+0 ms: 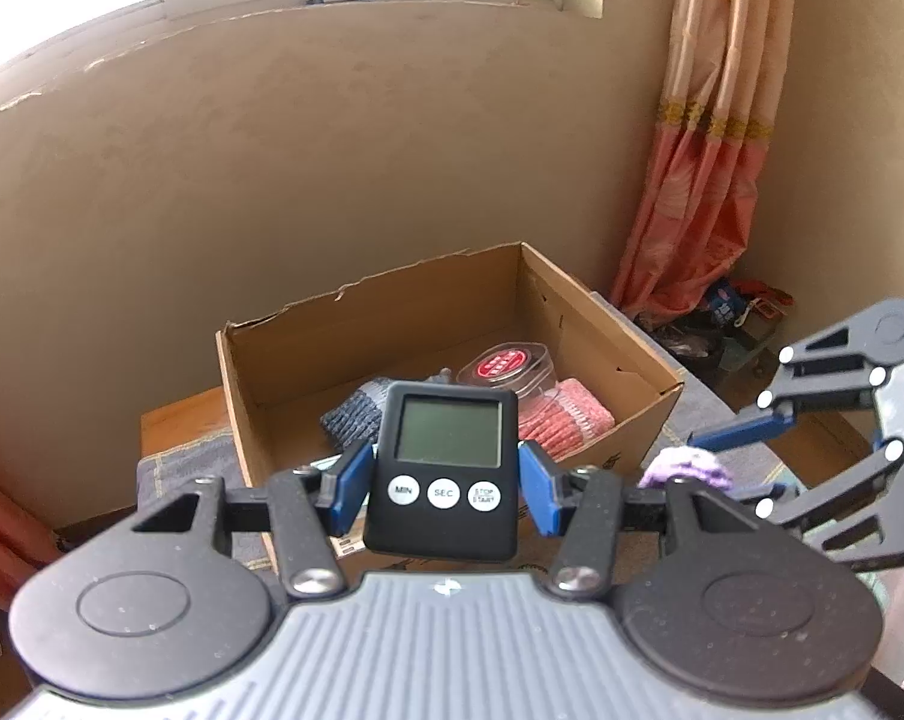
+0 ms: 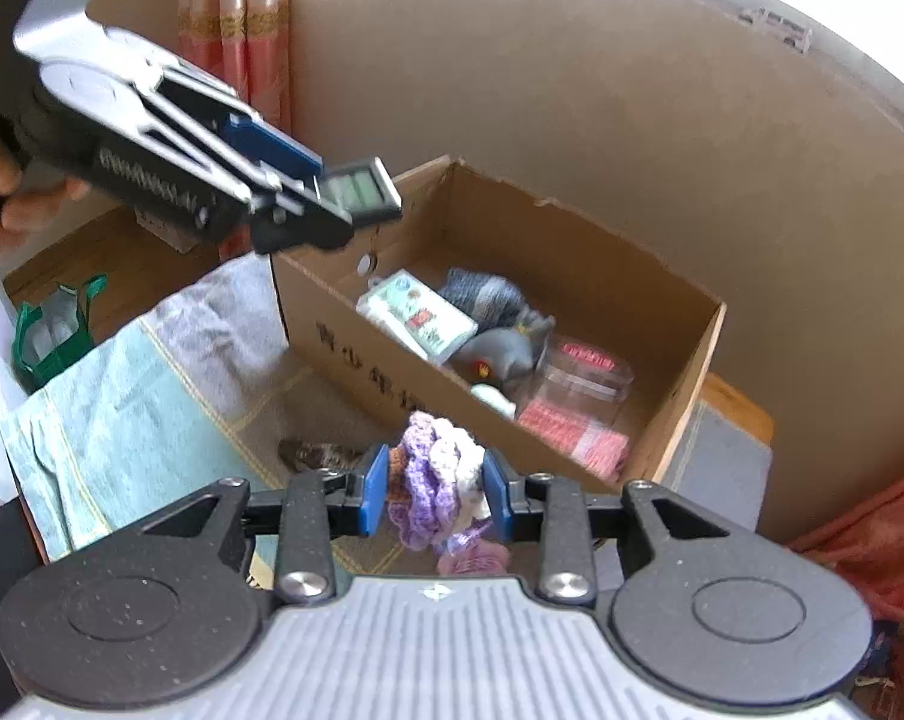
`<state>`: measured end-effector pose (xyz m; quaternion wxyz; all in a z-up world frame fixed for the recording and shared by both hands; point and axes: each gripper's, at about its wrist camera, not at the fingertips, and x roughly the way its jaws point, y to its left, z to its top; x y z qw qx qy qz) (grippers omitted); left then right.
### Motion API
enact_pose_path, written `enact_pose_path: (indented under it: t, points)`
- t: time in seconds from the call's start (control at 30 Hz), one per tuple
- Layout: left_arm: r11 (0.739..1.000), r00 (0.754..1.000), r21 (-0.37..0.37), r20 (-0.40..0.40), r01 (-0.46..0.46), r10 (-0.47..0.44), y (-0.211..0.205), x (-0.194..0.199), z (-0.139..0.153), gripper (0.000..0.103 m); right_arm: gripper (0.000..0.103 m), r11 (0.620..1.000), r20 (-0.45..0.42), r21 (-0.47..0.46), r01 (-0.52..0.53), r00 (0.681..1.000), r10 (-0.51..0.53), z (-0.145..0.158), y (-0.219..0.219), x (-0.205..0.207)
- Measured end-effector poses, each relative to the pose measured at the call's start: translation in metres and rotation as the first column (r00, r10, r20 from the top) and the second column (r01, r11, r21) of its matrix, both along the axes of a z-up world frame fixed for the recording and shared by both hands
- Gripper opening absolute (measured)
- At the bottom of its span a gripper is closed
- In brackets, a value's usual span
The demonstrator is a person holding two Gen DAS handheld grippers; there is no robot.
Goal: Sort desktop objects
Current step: 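Carry timer and flower toy over the cardboard box and open both tools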
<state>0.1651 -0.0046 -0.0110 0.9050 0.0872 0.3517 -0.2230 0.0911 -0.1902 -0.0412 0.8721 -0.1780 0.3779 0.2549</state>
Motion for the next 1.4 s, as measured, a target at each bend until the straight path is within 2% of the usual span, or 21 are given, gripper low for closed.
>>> enact_pose_path:
  t: [0.27,0.5,0.7,0.97,1.1,1.17,1.27,1.33,1.4]
  points:
    - [1.000,1.000,-0.008,0.008,0.012,-0.012,-0.002,0.009,0.012,0.052,0.039,1.000,0.067,0.000,-0.023,0.997,0.023,0.050,0.002,0.009]
    - [1.000,0.999,0.020,0.034,0.001,-0.001,-0.009,0.034,0.024,0.052,0.039,1.000,0.085,0.021,0.018,0.996,-0.019,0.076,0.004,0.050]
    - [0.999,1.000,0.039,0.019,-0.013,0.012,-0.015,0.058,0.023,0.052,0.039,0.999,0.056,-0.007,0.054,0.997,-0.053,0.068,0.011,0.084]
    - [0.996,0.999,0.080,-0.012,-0.042,0.043,-0.025,0.093,0.008,0.052,0.039,0.991,0.000,-0.045,0.129,0.992,-0.129,0.038,0.009,0.115]
    - [0.994,0.997,0.091,-0.022,-0.067,0.069,-0.028,0.111,0.003,0.053,0.039,0.987,-0.016,-0.044,0.156,0.988,-0.157,0.031,0.005,0.126]
    - [0.991,0.997,0.108,-0.025,-0.075,0.078,-0.030,0.118,-0.001,0.053,0.040,0.983,0.003,-0.055,0.175,0.985,-0.175,0.029,0.005,0.126]
    - [0.988,0.996,0.130,-0.034,-0.083,0.088,-0.031,0.126,-0.007,0.053,0.047,0.981,0.020,-0.056,0.184,0.983,-0.183,0.027,0.003,0.125]
    - [0.987,0.994,0.137,-0.047,-0.086,0.093,-0.031,0.129,-0.012,0.054,0.063,0.978,0.029,-0.048,0.203,0.979,-0.202,0.028,0.000,0.123]
    - [0.985,0.994,0.146,-0.047,-0.093,0.100,-0.030,0.131,-0.016,0.067,0.064,0.979,0.042,-0.045,0.198,0.980,-0.197,0.028,0.000,0.119]
